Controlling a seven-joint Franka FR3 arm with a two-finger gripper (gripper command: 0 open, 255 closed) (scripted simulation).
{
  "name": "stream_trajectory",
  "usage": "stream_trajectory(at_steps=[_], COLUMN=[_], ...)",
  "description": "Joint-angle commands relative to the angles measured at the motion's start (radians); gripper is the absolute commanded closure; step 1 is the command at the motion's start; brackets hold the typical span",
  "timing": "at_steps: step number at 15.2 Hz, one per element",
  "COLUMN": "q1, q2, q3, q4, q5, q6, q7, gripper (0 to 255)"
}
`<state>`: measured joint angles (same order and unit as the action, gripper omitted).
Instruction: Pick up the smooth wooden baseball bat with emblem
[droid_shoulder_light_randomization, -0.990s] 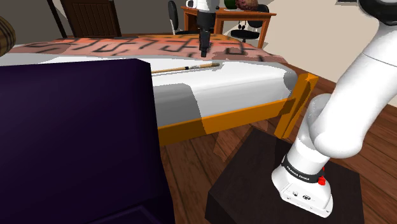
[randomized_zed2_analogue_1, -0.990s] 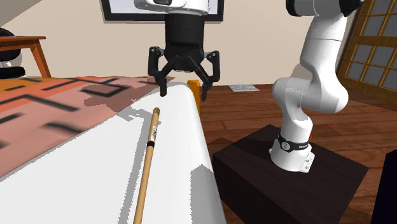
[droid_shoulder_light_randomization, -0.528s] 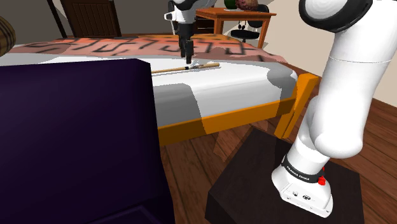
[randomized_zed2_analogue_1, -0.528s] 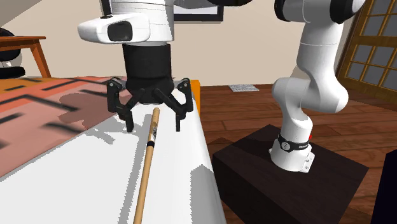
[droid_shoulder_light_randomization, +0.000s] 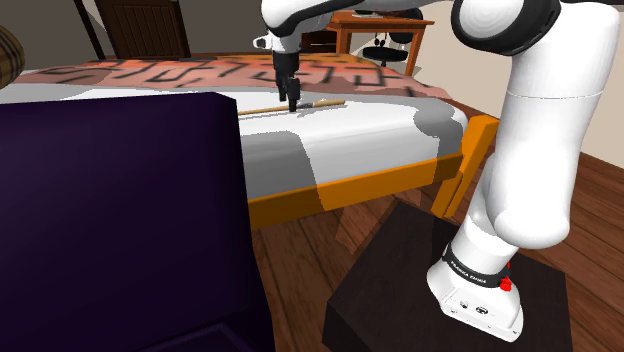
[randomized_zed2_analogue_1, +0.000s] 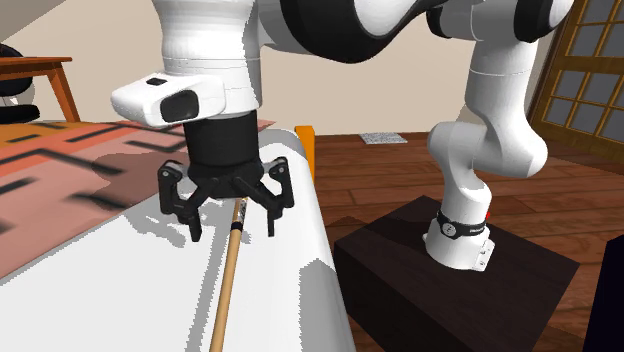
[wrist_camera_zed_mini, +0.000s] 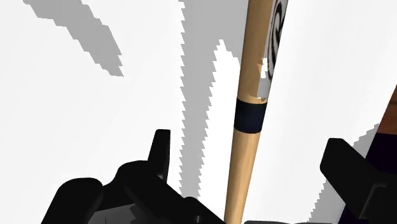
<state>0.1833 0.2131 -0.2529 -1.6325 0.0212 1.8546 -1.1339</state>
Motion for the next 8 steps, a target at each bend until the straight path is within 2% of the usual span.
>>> stream_trajectory(at_steps=[1, 2, 3, 8], q1=[-0.001, -0.001, -0.001, -0.001], q2=[0.003, 0.003, 0.003, 0.003], q3=[0.0, 0.0, 0.0, -0.001], q4=[-0.014, -0.014, -0.013, -0.011], q5=[0.001, 0.001, 0.001, 0.001], q6=[0.017, 0.017, 0.016, 0.014], q7=[-0.002, -0.002, -0.002, -0.002], gripper=[0, 0, 255, 255])
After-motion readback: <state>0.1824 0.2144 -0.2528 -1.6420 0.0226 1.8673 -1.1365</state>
